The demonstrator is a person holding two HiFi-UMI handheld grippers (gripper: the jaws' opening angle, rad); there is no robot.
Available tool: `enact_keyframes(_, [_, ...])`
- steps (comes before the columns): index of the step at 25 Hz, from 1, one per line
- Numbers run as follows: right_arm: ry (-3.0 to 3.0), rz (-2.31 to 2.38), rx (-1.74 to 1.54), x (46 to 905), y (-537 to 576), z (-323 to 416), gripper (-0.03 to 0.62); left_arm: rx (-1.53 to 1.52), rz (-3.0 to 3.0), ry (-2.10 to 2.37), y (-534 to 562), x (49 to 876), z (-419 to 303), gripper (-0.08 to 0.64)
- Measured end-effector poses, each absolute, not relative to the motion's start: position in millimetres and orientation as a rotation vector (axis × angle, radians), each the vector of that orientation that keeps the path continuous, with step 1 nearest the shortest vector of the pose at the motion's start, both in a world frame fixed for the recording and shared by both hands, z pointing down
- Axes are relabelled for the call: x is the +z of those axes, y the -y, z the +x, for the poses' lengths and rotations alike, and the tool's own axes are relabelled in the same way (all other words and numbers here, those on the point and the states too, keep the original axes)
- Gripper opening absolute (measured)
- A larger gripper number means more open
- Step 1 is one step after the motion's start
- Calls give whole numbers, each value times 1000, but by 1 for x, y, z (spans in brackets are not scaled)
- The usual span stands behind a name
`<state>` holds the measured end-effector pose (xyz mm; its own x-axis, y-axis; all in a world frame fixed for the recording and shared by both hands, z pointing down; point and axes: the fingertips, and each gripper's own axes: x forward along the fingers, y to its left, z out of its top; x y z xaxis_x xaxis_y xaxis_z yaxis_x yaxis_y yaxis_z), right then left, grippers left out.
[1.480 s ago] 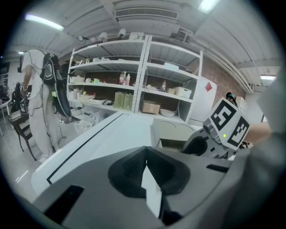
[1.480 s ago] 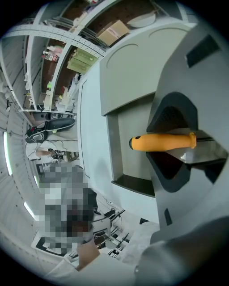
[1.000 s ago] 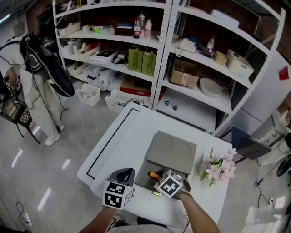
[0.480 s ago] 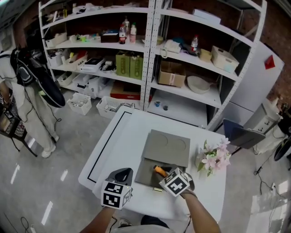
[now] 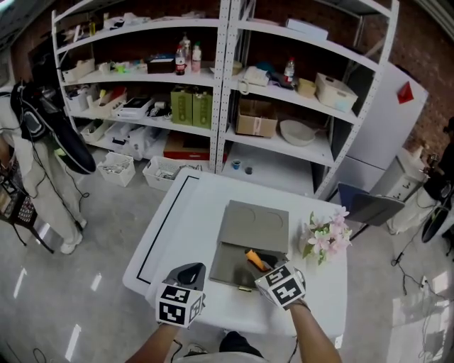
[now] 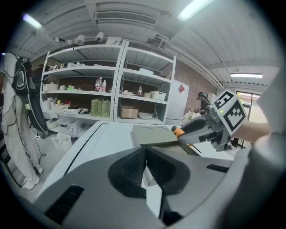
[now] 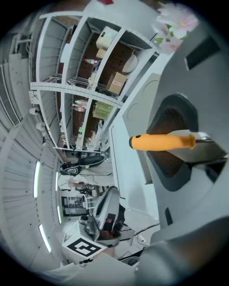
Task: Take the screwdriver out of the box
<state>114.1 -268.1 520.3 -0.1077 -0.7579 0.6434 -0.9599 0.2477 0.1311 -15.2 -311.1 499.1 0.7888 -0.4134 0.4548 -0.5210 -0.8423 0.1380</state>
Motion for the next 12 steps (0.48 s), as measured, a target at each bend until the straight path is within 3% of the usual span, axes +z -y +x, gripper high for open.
enact_keyframes(12, [2003,1905,259,431,239,97,118,556,2748,728,294,484,-43,5])
